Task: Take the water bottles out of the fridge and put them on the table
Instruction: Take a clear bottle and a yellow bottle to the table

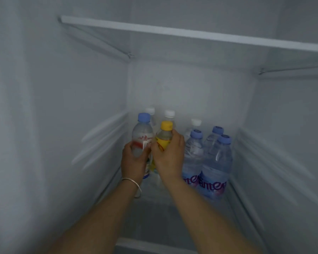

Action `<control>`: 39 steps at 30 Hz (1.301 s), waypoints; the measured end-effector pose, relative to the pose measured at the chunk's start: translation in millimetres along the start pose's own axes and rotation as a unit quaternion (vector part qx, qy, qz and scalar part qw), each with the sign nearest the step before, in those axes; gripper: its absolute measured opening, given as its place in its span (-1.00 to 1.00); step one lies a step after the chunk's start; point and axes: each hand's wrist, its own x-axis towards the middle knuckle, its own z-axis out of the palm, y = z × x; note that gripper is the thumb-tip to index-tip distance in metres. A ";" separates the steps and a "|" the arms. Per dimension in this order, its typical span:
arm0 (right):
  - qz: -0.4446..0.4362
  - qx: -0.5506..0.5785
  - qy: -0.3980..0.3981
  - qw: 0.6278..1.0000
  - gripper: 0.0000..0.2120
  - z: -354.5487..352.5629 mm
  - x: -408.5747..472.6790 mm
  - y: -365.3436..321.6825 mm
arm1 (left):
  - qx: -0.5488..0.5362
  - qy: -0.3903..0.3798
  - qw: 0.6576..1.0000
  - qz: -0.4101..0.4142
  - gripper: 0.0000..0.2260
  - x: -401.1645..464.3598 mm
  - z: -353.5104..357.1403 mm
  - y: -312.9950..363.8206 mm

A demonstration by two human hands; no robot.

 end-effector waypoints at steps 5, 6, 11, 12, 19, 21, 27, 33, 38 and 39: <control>0.021 0.085 -0.044 0.995 -0.47 -2.0 -20.6 10.9 | -0.031 0.058 0.998 0.002 -0.78 -10.6 -9.7 -2.4; 0.027 0.094 -0.061 0.993 -0.44 -1.5 -25.7 15.7 | -0.045 0.061 0.997 0.002 -0.76 -11.7 -12.5 -1.5; 0.012 0.097 -0.064 0.993 -0.34 1.2 -36.0 23.6 | -0.073 0.072 0.995 0.014 -0.61 -19.2 -20.6 0.3; 0.009 0.099 -0.057 0.993 -0.32 1.2 -37.9 21.0 | -0.072 0.078 0.994 0.013 -0.58 -21.3 -22.3 1.8; 0.002 0.071 0.013 0.997 -0.40 -32.4 -65.5 -30.1 | -0.040 0.110 0.993 0.026 -0.67 -63.4 -41.3 54.5; 0.003 0.055 0.026 0.998 -0.45 -52.5 -78.2 -48.1 | -0.031 0.089 0.995 0.039 -0.71 -84.6 -49.9 75.1; 0.036 0.057 0.097 0.993 -0.55 -121.2 -168.2 -107.5 | -0.072 -0.033 0.996 0.031 -0.55 -176.9 -98.4 121.7; 0.140 -0.004 0.136 0.981 -0.49 -203.8 -313.0 -142.3 | -0.041 -0.202 0.977 -0.047 -0.52 -308.9 -152.4 134.5; 0.216 -0.071 0.170 0.959 -0.56 -272.1 -399.8 -166.9 | -0.060 -0.296 0.946 -0.121 -0.52 -407.5 -166.9 149.3; 0.223 -0.081 0.179 0.955 -0.57 -286.9 -414.5 -172.6 | -0.068 -0.312 0.938 -0.133 -0.46 -427.0 -167.4 152.8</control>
